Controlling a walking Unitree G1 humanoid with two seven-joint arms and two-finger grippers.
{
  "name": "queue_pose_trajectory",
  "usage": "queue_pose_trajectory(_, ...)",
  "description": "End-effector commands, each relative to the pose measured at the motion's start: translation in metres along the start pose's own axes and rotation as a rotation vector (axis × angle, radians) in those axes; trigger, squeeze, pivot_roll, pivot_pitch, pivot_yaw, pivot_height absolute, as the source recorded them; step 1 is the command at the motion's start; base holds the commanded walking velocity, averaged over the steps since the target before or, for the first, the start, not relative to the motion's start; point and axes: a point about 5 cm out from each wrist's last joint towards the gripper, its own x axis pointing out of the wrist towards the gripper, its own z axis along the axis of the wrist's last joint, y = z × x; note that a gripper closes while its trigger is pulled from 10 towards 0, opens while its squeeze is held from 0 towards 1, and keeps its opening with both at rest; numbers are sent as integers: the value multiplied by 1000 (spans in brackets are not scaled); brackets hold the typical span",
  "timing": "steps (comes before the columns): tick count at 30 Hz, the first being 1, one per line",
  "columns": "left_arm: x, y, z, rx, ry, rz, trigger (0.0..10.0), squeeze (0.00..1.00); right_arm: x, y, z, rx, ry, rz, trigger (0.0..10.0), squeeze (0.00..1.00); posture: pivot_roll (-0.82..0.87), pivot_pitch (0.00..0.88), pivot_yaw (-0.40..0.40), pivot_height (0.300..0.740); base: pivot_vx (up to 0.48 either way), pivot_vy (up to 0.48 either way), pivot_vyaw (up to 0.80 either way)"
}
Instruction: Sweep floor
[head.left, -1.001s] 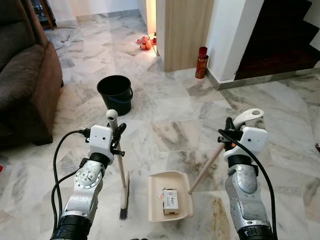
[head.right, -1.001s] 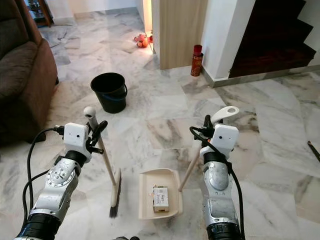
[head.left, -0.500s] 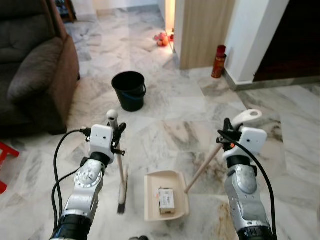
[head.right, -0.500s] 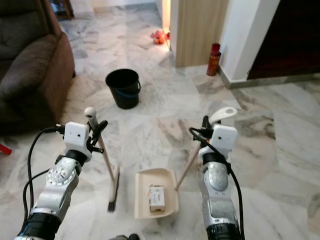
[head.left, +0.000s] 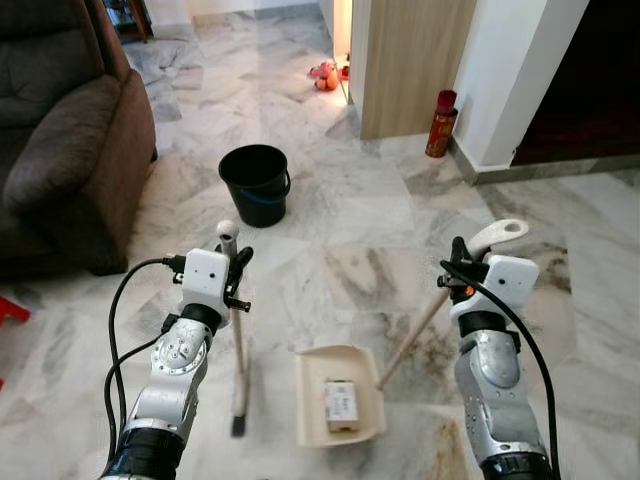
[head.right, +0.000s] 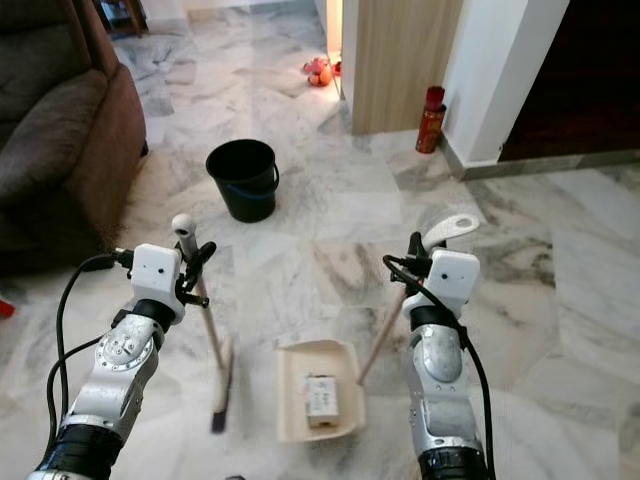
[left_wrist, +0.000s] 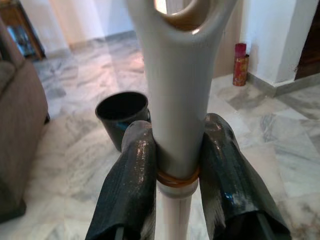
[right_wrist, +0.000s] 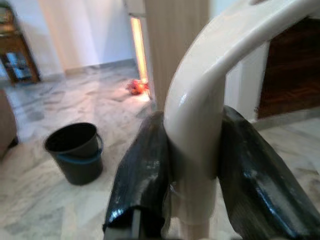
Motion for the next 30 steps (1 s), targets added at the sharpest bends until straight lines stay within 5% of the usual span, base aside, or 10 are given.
queue_pose_trajectory(1,4,3,12,13,-54,5,10000,0,2,2,9,31,-41,3,10000,0,-29,101,29,740,289,0,0)
queue_pose_trajectory(30,3,1,11,9,-53,0,10000,0,2,6,9,26,-44,26,10000,0,-28,75,26,740,291,0,302)
